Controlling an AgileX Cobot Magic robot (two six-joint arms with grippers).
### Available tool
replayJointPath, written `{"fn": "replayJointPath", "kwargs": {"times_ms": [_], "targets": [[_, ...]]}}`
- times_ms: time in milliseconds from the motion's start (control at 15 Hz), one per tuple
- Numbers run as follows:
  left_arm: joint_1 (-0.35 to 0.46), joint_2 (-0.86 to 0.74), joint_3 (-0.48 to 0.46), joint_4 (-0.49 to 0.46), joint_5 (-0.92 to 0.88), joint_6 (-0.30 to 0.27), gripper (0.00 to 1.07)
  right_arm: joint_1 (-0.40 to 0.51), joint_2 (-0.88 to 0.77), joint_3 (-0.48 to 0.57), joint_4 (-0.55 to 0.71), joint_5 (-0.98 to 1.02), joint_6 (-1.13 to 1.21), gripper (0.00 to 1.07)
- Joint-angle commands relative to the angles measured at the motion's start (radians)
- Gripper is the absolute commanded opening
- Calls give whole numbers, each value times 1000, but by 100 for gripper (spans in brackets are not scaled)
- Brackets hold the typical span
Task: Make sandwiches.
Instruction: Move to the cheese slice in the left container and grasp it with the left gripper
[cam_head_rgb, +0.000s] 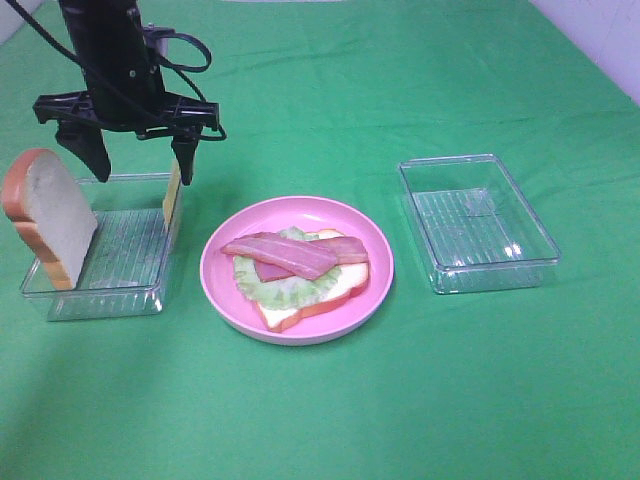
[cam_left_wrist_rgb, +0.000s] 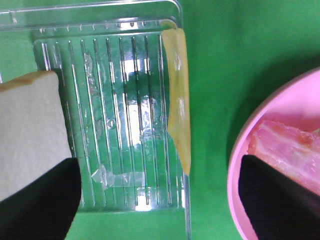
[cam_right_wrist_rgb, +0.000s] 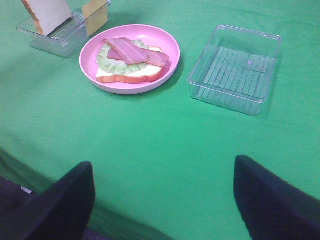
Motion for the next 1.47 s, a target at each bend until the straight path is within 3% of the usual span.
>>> {"fn": "replayJointPath", "kwargs": {"times_ms": [67,800,933,1067,1200,1467], "targets": [[-3,33,-2,-4,-61,-8,82,1,-15,4,-1,-6,-6,73],[-3,75,-2,-31,-88,-7,72,1,-15,4,-1,-6,-6,73],[-3,80,-2,-31,-80,-8,58,1,-15,4,-1,-6,-6,73],[-3,80,-2,-31,-75,-8,38,1,-15,4,-1,-6,-6,73],[-3,80,-2,-31,-75,-8,32,1,-15,4,-1,-6,-6,73],[-3,80,-2,-31,-78,-8,9,1,-15,4,-1,-6,-6,73]]}}
